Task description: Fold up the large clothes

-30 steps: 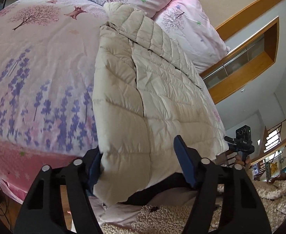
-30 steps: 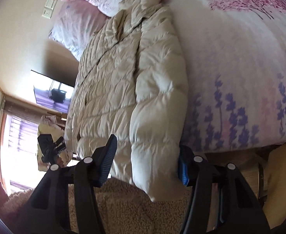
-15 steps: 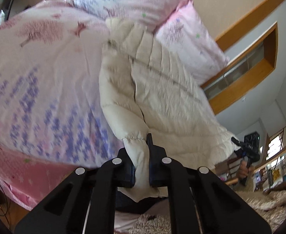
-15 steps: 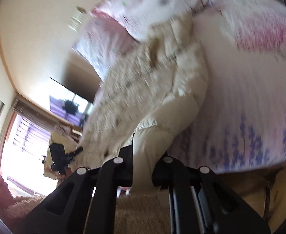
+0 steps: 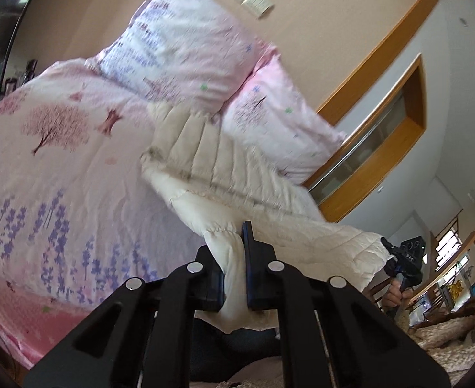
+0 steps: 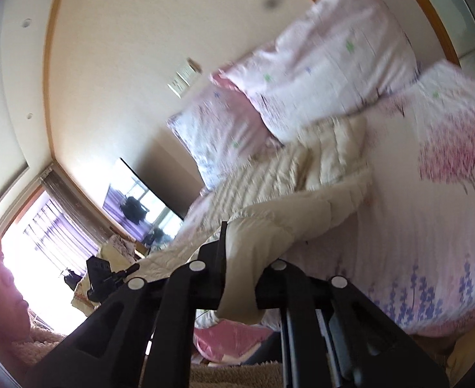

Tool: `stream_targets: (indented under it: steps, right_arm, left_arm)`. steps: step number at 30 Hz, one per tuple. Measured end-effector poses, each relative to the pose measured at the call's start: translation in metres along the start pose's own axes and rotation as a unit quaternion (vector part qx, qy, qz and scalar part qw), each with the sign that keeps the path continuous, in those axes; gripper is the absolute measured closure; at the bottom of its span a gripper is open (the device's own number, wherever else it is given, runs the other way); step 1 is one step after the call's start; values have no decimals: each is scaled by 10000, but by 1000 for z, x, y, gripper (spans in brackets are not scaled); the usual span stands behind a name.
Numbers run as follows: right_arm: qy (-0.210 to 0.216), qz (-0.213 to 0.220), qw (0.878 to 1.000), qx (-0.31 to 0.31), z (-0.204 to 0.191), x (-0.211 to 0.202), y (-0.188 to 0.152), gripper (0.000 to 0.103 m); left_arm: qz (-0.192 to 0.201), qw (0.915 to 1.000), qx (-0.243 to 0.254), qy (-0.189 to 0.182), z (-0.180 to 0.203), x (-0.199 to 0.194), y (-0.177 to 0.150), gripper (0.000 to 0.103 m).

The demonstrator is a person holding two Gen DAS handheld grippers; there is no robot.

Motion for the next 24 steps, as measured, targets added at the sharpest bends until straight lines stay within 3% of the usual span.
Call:
stream_targets:
  steps: [7,13,19,24]
  right_arm:
    - [87,523,9982,-262,-15,0,34,93]
    - [-233,878,9940,-604,-23,28,78,94]
    - [-699,1261,9859,-852,-17,79,137,94]
    - [-1225,1157,9848,-412,32,144,171,93]
  left_arm:
    - [474,9986,203,-106,16,2,41,95]
    - [829,9963,232,-48,14,24,86,96]
    - [1077,9941,44,103,1,73,160,95]
    - [870,9953,-161,389,-23,137,196,96]
Point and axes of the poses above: each gripper's, at about its wrist camera, not at the fingertips, and x roughly the way its jaws point, z to its right, y to its top, the point moved 6 cm from there along x, roughly the way its jaws point
